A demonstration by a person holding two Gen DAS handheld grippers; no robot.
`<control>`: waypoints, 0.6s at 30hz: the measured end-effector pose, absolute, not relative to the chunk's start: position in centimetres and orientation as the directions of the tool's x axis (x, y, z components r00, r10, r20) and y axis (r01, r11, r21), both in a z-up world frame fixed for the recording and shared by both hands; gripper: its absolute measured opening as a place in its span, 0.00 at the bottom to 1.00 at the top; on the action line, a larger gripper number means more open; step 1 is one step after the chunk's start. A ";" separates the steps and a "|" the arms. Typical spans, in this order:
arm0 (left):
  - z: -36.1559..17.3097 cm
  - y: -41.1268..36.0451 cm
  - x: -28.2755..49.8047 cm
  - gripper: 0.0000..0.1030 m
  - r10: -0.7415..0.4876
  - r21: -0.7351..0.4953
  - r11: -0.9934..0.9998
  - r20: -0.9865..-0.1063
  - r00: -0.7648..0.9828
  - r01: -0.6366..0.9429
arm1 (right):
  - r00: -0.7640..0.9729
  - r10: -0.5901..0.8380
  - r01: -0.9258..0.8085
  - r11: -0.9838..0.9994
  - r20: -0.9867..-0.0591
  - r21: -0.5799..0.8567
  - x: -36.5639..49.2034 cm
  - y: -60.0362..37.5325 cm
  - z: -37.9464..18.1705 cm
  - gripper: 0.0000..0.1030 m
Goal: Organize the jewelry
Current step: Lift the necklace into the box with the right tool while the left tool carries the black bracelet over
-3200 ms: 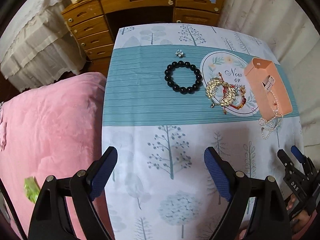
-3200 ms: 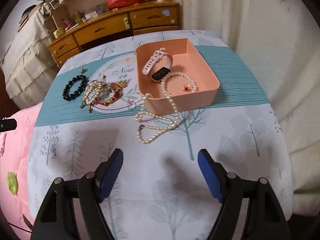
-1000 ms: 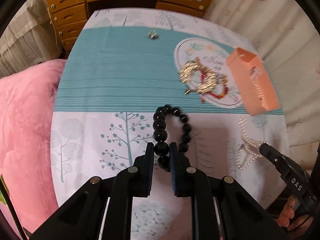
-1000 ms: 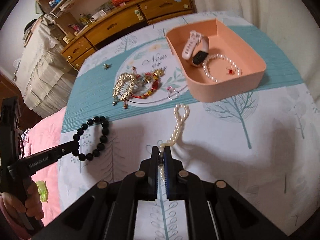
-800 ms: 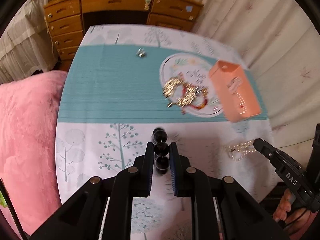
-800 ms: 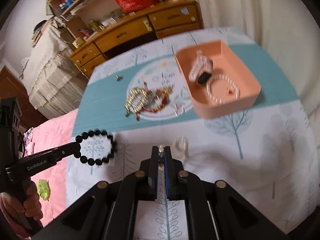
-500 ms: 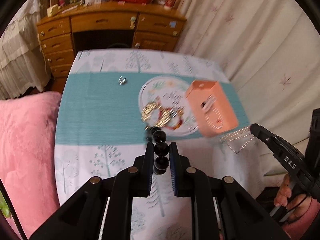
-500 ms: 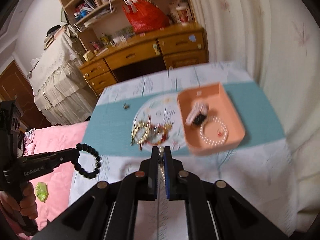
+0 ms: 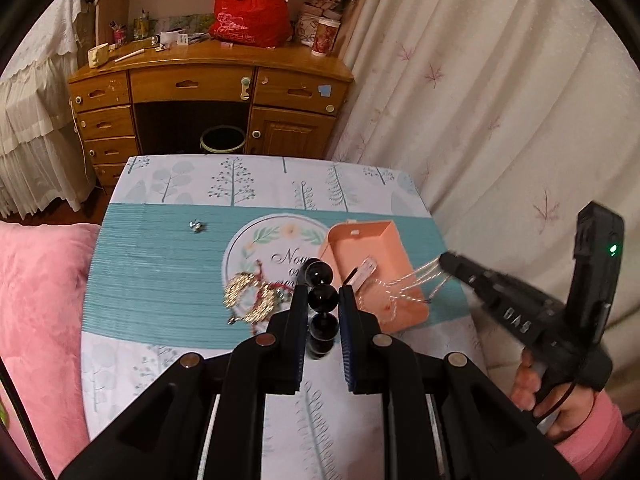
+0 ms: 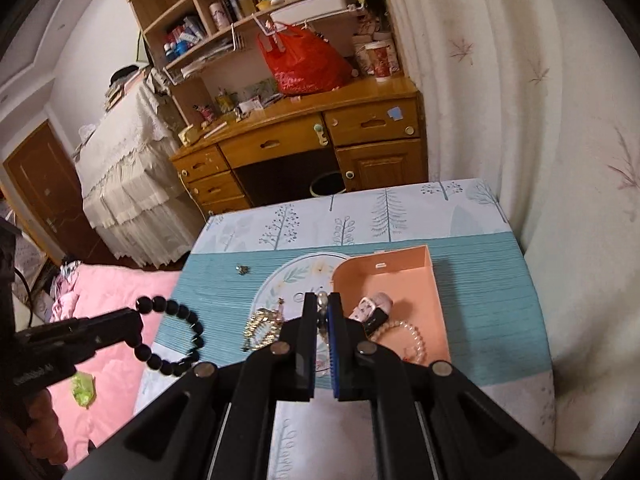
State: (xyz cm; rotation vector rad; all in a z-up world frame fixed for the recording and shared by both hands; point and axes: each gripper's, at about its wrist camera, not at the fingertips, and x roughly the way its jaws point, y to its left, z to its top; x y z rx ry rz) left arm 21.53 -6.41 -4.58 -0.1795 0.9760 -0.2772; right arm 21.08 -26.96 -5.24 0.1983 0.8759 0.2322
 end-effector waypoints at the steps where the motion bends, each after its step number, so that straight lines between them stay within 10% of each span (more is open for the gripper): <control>1: -4.6 -6.9 21.9 0.12 -0.312 -0.276 0.950 -0.789 0.529 0.148 | 0.604 0.290 -0.123 0.954 -0.742 0.272 21.6 -27.2 -5.6 0.04; 18: -4.6 -16.7 28.6 0.12 -0.344 -0.293 0.939 -0.774 0.531 0.181 | 0.422 0.464 -0.132 0.882 -0.779 0.453 24.7 -33.1 -11.7 0.05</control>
